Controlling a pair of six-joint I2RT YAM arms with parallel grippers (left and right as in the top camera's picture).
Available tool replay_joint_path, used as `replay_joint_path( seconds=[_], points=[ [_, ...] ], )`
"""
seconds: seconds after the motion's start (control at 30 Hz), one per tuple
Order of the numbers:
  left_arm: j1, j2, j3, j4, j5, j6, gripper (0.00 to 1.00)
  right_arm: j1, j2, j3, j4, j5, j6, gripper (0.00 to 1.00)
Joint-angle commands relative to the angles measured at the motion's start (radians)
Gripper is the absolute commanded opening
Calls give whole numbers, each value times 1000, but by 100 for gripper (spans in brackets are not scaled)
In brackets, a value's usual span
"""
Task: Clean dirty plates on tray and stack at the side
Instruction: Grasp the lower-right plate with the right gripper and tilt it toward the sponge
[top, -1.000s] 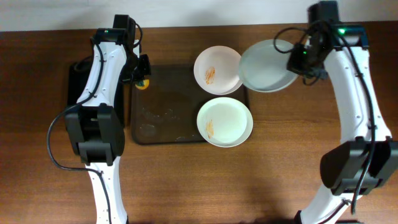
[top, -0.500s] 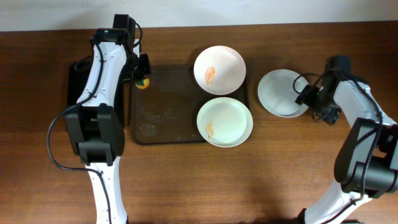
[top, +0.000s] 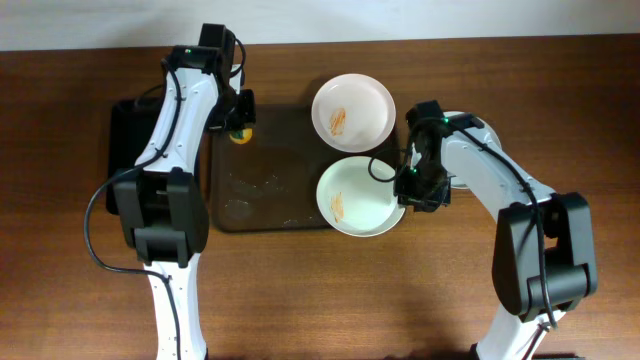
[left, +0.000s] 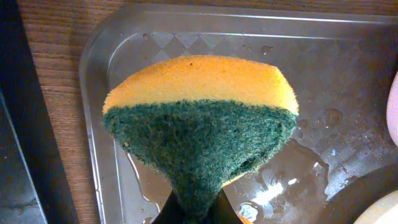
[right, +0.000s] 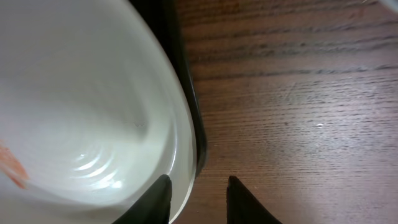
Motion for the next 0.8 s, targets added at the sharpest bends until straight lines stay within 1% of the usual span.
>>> replay_joint_path(
  seconds=[0.0,0.07,0.1,0.17,0.3,0.33,0.37,0.43,0.47,0.57,0.63,0.67,0.77],
  points=[
    [2,-6,13,-1,10,17,1,8,-7,-31,39,20,8,17],
    [2,-6,13,-1,10,18,1,16,-6,-37,59,21,8,17],
    [2,-6,13,-1,10,18,1,26,-6,-37,68,21,8,14],
    [2,-6,13,0,10,18,1,43,-6,-37,71,21,8,4],
    [2,-6,13,0,10,18,1,92,-6,-36,67,18,8,4],
    [2,-6,13,0,10,18,1,111,-7,-29,68,-15,8,4],
    [2,-6,13,0,10,18,1,124,-7,-3,68,-60,9,4],
    [2,-6,13,3,10,18,1,148,-7,82,78,-131,81,4],
    [2,-6,13,2,10,18,1,159,-7,101,94,-149,90,4],
    [2,-6,13,2,10,18,1,220,-6,112,195,-118,182,4],
    [2,-6,13,2,10,18,1,247,-2,112,227,-51,238,4],
    [2,-6,13,2,10,18,1,274,7,112,255,16,278,4],
    [2,-6,13,2,10,18,1,326,47,112,347,83,305,4]
  ],
)
